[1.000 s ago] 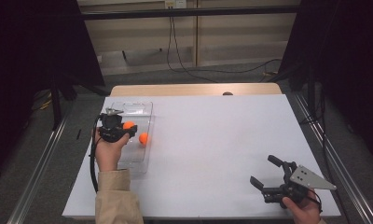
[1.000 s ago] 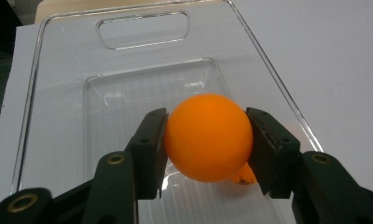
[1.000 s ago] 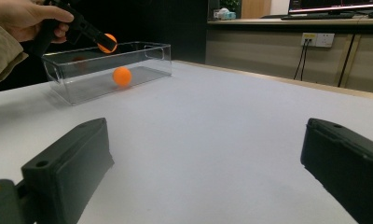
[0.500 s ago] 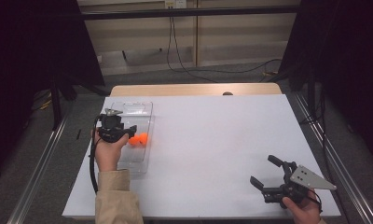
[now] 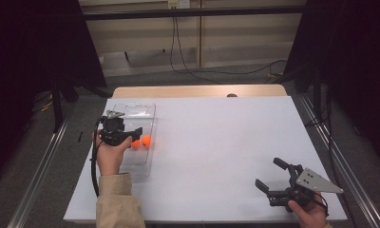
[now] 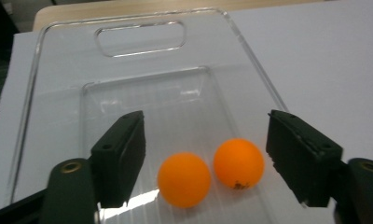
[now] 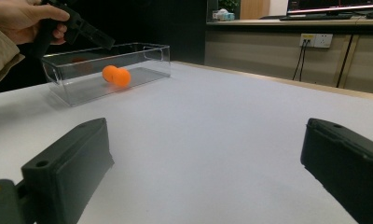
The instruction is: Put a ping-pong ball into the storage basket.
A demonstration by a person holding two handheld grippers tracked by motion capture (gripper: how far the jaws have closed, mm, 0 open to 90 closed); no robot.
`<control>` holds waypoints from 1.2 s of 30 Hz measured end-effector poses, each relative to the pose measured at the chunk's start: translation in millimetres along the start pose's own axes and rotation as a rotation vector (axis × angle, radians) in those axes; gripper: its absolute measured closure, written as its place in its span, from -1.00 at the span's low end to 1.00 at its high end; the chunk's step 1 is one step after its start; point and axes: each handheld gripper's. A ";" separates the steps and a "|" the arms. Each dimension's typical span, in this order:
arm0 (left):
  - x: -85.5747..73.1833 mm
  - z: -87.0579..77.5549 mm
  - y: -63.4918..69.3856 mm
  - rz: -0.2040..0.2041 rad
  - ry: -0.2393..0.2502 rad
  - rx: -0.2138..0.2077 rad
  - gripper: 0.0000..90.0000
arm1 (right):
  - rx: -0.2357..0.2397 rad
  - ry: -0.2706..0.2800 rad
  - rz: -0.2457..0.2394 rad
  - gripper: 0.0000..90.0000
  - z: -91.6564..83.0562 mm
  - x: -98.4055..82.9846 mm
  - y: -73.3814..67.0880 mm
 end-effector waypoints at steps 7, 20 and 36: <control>-4.0 -8.3 10.0 0.011 0.081 -0.071 -0.54 | 0.001 -0.002 0.002 -0.97 -0.4 -0.4 -0.5; -31.2 -28.8 13.4 0.005 0.182 -0.126 -0.84 | -0.001 -0.006 0.002 -0.97 0.2 -0.6 -0.4; -57.4 -44.0 20.4 0.038 0.279 -0.187 -0.88 | -0.011 -0.006 -0.002 -0.98 -0.5 -0.2 0.3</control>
Point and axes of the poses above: each handheld gripper's, and its own axes: z roughly forward along the jaws, x roughly out of its top, y roughly to its right, and after that the axes turned 1 degree about -z, right-handed
